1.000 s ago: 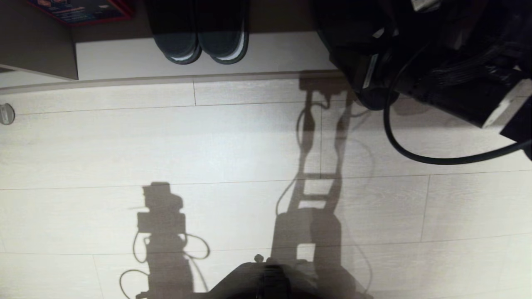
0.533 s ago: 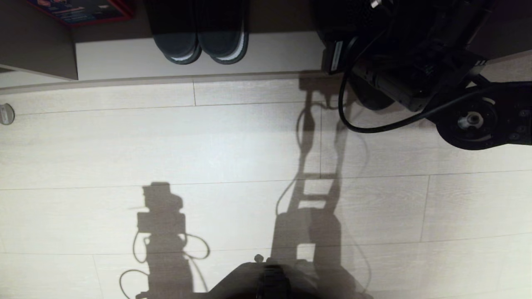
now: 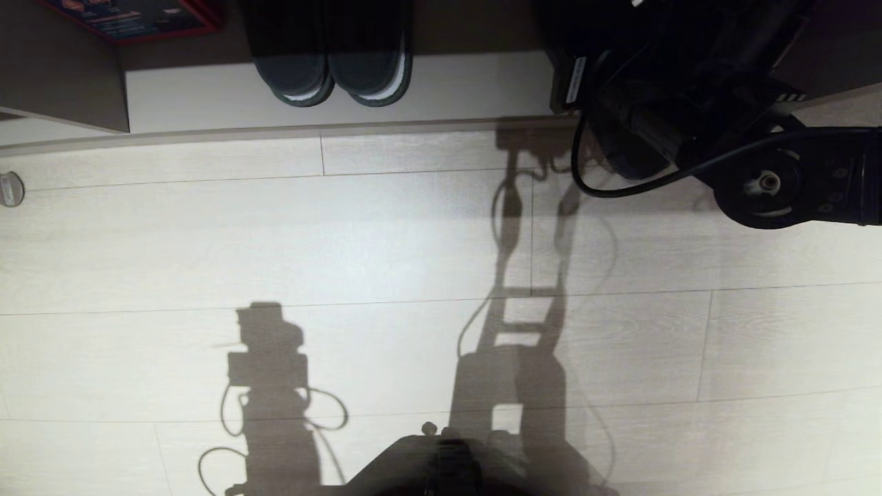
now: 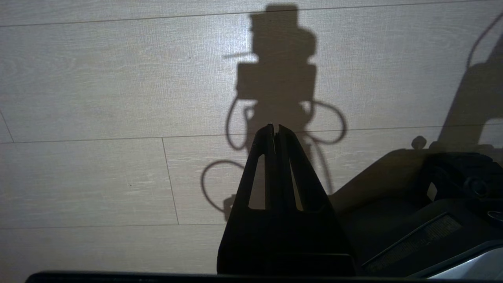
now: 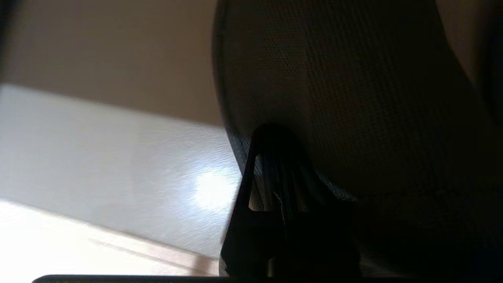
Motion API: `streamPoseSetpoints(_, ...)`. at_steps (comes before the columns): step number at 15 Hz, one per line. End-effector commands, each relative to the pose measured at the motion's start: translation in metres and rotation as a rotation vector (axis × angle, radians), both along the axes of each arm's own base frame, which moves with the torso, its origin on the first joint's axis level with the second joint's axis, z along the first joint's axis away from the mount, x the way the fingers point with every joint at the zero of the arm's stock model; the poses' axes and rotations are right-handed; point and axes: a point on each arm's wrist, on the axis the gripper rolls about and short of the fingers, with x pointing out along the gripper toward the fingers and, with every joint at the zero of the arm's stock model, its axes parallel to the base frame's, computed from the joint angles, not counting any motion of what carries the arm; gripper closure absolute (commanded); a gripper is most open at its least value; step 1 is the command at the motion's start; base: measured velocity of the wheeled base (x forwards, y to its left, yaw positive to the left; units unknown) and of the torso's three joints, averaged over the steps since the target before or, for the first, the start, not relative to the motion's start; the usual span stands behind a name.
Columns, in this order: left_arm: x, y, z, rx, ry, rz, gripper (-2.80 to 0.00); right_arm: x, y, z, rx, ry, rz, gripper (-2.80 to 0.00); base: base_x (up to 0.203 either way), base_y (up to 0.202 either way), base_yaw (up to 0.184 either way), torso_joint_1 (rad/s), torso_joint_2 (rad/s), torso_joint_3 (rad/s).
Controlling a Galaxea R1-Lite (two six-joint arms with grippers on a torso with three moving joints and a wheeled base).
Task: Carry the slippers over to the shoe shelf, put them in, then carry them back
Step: Place the slippers into the shoe cabinet
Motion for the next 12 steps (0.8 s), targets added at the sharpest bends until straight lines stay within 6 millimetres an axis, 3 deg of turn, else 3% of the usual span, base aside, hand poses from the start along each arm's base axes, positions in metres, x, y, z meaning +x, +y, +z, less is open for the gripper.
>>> streamPoseSetpoints(1, 0.000, 0.000, 0.000, 0.000, -0.001, 0.000, 0.00, 0.003, -0.002, -0.001, 0.006, -0.001, -0.024, 0.00, 0.000, 0.000, 0.000, 0.000, 0.00, 0.000)
streamPoseSetpoints(5, 0.000, 0.000, 0.000, 0.000, -0.001, 0.000, 0.00, 0.004, -0.007, 0.010, 0.038, -0.029, -0.069, 0.00, 0.000, 0.000, 0.000, 0.000, 0.00, 0.000)
streamPoseSetpoints(12, 0.000, 0.000, 0.000, 0.000, -0.001, 0.000, 0.00, 0.024, -0.008, 0.017, 0.101, -0.070, -0.136, 0.00, 0.000, 0.000, 0.000, 0.000, 0.00, 0.000)
